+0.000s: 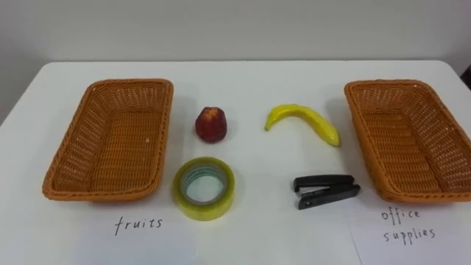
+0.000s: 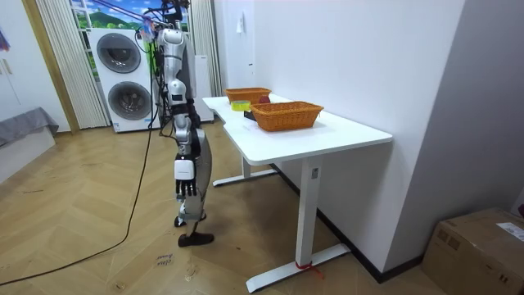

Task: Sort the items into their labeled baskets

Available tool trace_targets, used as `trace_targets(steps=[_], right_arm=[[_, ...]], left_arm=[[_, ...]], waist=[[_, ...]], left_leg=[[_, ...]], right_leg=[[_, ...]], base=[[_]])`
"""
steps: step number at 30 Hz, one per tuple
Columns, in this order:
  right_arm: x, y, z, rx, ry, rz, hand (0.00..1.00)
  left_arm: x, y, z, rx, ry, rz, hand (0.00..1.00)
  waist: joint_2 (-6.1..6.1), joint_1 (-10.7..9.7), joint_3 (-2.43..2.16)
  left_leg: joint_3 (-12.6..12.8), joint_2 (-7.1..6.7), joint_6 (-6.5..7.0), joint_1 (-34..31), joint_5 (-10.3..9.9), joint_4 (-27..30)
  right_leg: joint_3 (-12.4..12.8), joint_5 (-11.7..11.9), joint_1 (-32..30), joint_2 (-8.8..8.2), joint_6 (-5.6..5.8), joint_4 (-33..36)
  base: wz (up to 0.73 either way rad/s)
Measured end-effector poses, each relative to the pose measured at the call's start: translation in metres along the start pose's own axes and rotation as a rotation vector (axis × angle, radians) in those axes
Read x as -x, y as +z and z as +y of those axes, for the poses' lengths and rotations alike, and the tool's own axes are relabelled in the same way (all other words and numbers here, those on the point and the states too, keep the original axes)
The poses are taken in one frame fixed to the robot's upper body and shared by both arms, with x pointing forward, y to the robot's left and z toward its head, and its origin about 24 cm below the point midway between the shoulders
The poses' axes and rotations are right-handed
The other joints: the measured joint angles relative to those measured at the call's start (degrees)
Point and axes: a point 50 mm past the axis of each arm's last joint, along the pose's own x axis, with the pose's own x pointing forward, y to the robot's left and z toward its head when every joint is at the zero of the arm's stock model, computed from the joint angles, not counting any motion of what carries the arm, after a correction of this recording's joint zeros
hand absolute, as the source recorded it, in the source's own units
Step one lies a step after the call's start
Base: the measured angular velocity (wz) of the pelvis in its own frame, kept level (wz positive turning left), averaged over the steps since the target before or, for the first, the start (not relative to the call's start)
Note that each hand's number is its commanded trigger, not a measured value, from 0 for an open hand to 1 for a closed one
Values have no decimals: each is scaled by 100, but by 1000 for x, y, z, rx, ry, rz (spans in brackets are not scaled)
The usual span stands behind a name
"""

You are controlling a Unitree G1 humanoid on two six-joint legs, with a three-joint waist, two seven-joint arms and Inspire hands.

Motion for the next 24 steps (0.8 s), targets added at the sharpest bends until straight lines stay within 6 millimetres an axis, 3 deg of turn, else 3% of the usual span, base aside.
trace_targets(steps=[6, 14, 20, 24], right_arm=[[0, -12, -5, -125, -5, 28, 0], [1, -14, -17, -549, -26, 23, 0], [3, -11, -35, -880, -36, -28, 0], [4, -14, -45, -1002, -63, -47, 0]], left_arm=[[1, 3, 4, 37, -11, -20, 0], [2, 0, 26, 121, 44, -13, 0], [3, 0, 40, 133, 63, -23, 0], [4, -2, 48, 161, 93, -23, 0]], waist=[[-12, -30, -5], [-223, -187, -9], [-246, -296, -17], [-261, -352, -40]], left_leg=[[-2, 12, 0, 134, -1, -53], [49, 43, -2, 172, -2, -35], [108, 52, -1, 190, -3, -61], [157, 66, -3, 198, -3, -89]], right_leg=[[85, -7, 87, 37, 5, -2], [146, 11, 97, 69, -22, 19], [176, 20, 96, 73, -16, 15], [202, 27, 71, 83, -28, 16]], base=[[-3], [-4], [-2], [-8]])
